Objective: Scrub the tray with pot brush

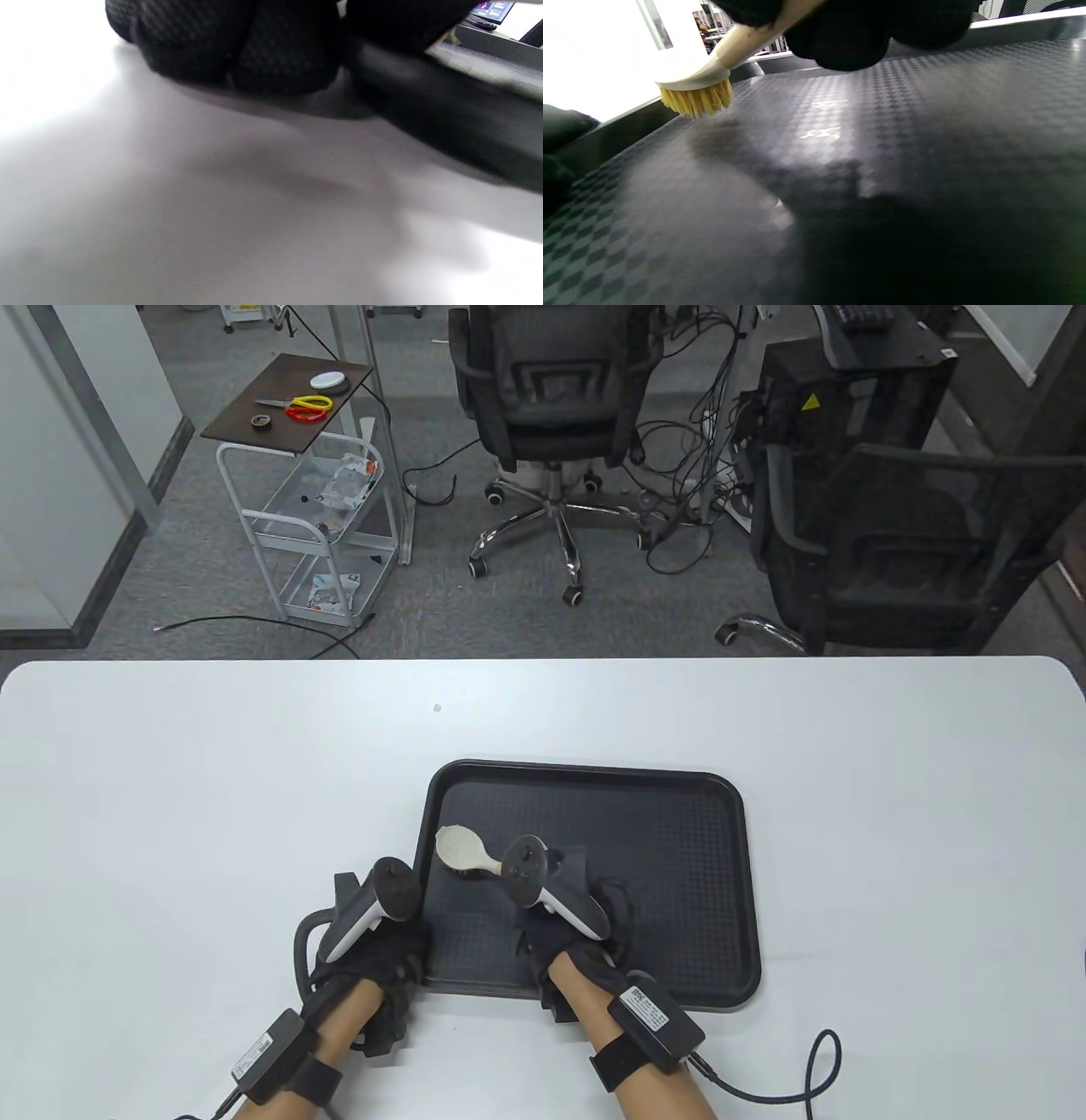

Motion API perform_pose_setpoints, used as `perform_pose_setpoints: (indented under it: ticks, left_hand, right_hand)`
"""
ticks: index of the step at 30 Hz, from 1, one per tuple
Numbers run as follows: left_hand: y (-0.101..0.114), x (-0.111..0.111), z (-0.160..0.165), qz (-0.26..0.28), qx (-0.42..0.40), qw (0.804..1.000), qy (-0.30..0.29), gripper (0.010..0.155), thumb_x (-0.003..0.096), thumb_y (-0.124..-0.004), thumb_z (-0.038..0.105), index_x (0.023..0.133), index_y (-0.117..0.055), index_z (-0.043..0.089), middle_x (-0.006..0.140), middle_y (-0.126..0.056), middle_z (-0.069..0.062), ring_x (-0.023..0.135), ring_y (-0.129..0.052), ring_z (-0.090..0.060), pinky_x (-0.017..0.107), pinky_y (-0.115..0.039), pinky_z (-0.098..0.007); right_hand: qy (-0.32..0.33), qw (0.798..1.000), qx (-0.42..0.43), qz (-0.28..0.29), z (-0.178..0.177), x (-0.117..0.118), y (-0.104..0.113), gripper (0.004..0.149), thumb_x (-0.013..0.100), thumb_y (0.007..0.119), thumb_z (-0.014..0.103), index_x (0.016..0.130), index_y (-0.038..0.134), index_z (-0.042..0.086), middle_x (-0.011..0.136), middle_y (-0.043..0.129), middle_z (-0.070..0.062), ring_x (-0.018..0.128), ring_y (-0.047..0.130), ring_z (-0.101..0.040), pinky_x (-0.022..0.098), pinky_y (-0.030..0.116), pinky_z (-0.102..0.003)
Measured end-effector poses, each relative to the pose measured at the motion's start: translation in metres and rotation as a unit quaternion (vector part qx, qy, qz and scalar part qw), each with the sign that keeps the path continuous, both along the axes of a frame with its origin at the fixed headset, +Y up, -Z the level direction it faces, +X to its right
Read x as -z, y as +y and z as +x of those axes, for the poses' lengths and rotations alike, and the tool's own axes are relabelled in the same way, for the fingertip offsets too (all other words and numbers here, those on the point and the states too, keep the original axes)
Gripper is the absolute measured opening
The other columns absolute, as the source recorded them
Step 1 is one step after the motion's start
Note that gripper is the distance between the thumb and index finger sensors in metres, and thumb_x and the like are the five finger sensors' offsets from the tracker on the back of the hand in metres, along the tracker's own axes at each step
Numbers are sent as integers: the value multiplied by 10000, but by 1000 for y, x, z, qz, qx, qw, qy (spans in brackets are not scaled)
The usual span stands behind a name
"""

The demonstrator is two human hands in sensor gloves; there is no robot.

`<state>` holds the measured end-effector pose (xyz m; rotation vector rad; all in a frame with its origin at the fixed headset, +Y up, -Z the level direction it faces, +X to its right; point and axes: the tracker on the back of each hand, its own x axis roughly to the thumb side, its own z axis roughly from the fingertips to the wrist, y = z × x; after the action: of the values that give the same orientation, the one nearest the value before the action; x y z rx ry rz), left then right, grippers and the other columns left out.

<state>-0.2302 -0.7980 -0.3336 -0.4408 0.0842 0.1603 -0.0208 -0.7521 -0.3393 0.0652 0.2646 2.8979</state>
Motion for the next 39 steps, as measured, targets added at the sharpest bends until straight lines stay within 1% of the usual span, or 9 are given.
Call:
perform_pose_setpoints:
  ticks: [6, 10, 15, 22, 25, 27, 30, 33, 39]
  left_hand:
    - [0, 0, 0, 0, 0, 1000, 0, 760, 448, -739, 505, 1039, -442, 130, 432, -898, 20, 377, -905, -200, 618, -656, -481]
    - [0, 0, 0, 0, 0, 1000, 0, 760, 446, -740, 505, 1038, -443, 132, 431, -899, 20, 376, -906, -199, 617, -657, -481]
    - [0, 0, 0, 0, 0, 1000, 0, 759, 447, -740, 504, 1038, -442, 131, 432, -899, 20, 376, -905, -200, 617, -656, -481]
    - [0, 0, 0, 0, 1, 1000, 0, 758, 448, -739, 504, 1038, -443, 132, 432, -899, 21, 377, -906, -199, 617, -657, -480]
    - [0, 0, 0, 0, 0, 1000, 0, 759, 447, -739, 505, 1038, -442, 132, 432, -899, 21, 377, -906, -200, 618, -657, -481]
    - [0, 1, 0, 0, 0, 1000, 0, 759, 447, -740, 505, 1038, -443, 132, 431, -899, 20, 376, -906, -200, 617, -657, -482]
    - [0, 1, 0, -1, -1, 1000, 0, 758, 449, -739, 503, 1038, -441, 130, 432, -898, 20, 376, -905, -200, 618, -656, -481]
    - [-1, 1, 0, -1, -1, 1000, 0, 760, 448, -740, 504, 1039, -442, 131, 432, -899, 20, 377, -905, -200, 617, -656, -481]
    - [-1, 1, 0, 0, 1, 1000, 0, 759, 447, -739, 505, 1038, -443, 133, 431, -899, 21, 376, -906, -198, 617, -658, -480]
  right_hand:
    - [2, 1000, -5, 2, 8, -4, -4, 525, 491, 742, 281, 1007, 652, 319, 961, 737, -84, 678, 896, -245, 459, 821, -424]
    - [-23, 1000, -5, 0, 41, -9, -7, 523, 487, 745, 274, 1001, 659, 321, 955, 745, -91, 671, 900, -254, 454, 822, -440]
    - [-70, 998, -8, -7, 102, -17, -5, 519, 481, 755, 261, 991, 678, 319, 949, 754, -101, 670, 900, -268, 456, 819, -458]
    - [-167, 985, -37, -14, 207, -34, 0, 518, 481, 757, 253, 990, 681, 315, 947, 754, -111, 673, 900, -277, 460, 816, -472]
    - [-205, 977, -53, -16, 242, -42, 2, 518, 482, 758, 250, 990, 684, 313, 948, 753, -114, 672, 899, -281, 460, 814, -476]
    - [-218, 974, -64, -16, 253, -44, 5, 518, 482, 760, 248, 990, 685, 310, 947, 753, -116, 670, 898, -284, 458, 812, -478]
    - [-216, 974, -61, -17, 252, -45, 7, 519, 484, 759, 249, 994, 685, 301, 950, 749, -114, 672, 890, -287, 462, 800, -478]
    - [-187, 978, -93, 3, 232, -41, 15, 521, 486, 759, 257, 999, 683, 289, 953, 749, -107, 666, 888, -278, 453, 797, -457]
    - [-91, 994, -51, 35, 153, -38, 26, 526, 490, 754, 266, 1007, 666, 294, 960, 741, -98, 676, 885, -268, 459, 800, -447]
